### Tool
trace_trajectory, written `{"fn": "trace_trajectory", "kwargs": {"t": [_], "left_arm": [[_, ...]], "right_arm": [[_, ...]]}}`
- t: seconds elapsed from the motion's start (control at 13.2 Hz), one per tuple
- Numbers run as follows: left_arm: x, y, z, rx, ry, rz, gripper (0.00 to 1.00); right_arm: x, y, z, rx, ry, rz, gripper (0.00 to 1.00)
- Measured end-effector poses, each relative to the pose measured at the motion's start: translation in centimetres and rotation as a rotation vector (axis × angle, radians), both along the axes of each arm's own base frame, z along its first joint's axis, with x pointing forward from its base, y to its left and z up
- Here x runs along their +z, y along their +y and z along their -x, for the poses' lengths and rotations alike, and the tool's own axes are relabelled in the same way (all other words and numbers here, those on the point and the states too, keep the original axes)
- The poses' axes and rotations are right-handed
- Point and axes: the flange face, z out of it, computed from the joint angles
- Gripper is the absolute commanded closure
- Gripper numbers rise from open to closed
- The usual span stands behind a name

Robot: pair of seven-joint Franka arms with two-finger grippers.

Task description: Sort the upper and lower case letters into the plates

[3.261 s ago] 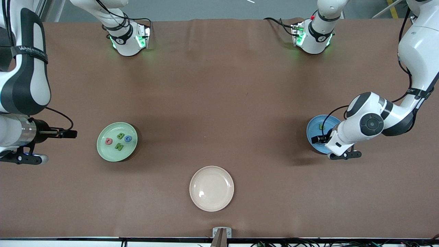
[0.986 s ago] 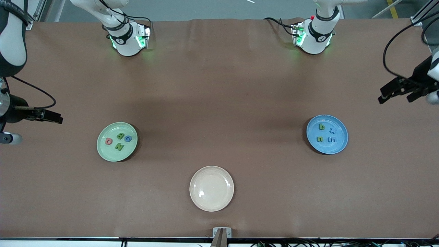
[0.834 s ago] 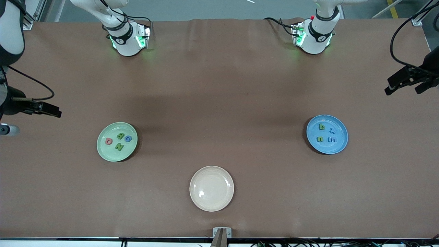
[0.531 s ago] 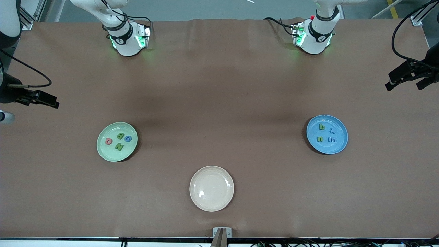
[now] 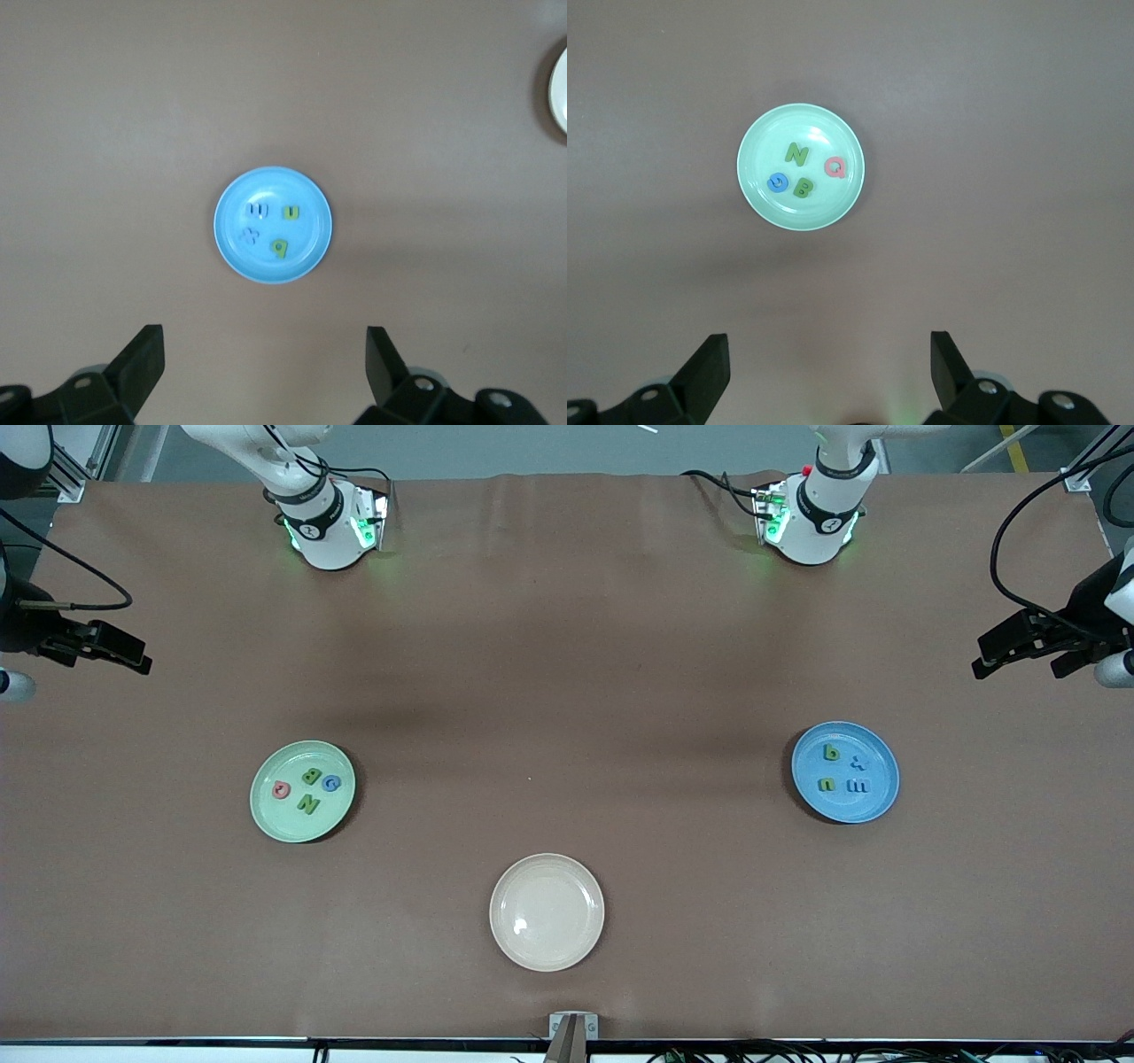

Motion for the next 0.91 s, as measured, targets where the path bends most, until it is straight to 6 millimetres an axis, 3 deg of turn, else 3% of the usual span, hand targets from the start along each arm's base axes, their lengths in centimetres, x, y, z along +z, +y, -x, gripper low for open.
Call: {"fn": "trace_trajectory", "kwargs": {"t": [0.38,0.91], "left_arm": [[0.2,-0.3,0.2,-0.006,0.009,0.0,0.0],[1.0,-0.3,0.3,-0.007,-0.011,0.0,0.0]], "right_arm": [[1.2,0.2,2.0,0.003,-0.018,-0.001,0.0],[2.7,0.7,3.0,0.012,-0.05,0.0,0.0]]}}
